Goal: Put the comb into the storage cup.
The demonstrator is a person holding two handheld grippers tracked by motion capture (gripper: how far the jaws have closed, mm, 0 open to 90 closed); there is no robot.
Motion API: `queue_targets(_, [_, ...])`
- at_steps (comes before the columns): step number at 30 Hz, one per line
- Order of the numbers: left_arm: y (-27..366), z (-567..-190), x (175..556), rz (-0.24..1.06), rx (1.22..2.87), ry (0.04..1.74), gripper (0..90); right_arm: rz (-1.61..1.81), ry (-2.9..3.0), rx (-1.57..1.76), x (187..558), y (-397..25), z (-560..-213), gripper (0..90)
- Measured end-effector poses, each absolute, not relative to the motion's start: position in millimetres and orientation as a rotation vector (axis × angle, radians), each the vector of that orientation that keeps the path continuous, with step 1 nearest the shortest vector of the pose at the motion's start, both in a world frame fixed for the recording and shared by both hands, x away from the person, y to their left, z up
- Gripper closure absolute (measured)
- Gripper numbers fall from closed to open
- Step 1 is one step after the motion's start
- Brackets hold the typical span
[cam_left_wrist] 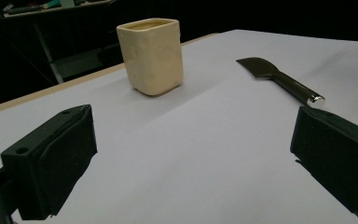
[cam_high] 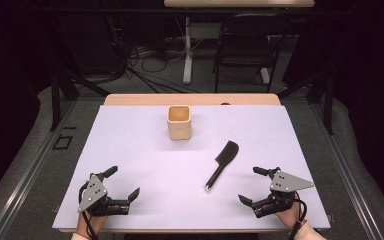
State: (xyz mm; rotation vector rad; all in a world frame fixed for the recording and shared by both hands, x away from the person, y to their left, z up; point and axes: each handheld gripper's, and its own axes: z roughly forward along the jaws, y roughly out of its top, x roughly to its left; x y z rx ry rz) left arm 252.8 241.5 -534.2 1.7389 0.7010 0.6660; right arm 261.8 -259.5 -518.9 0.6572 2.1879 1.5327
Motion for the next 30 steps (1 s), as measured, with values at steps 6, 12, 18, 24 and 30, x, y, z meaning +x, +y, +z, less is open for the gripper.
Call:
queue_targets(6, [242,-534,253,0.666,1.739,0.703,0.5,1.528,2.200,0.664,263,-256,-519,0.0])
queue_targets(12, [242,-534,253,0.670,1.737,0.702,0.5,1.519,2.208,0.676,265,-253,-519,0.0])
queue_targets(18, [242,-534,253,0.672,1.737,0.701,0.5,1.505,2.209,0.680,269,-248,-519,0.1])
queue_targets(24, [242,-534,253,0.673,1.741,0.703,0.5,1.497,2.214,0.674,274,-242,-518,0.0])
queue_targets(30, [242,-534,253,0.673,1.742,0.705,0.5,1.481,2.235,0.668,279,-232,-516,0.0])
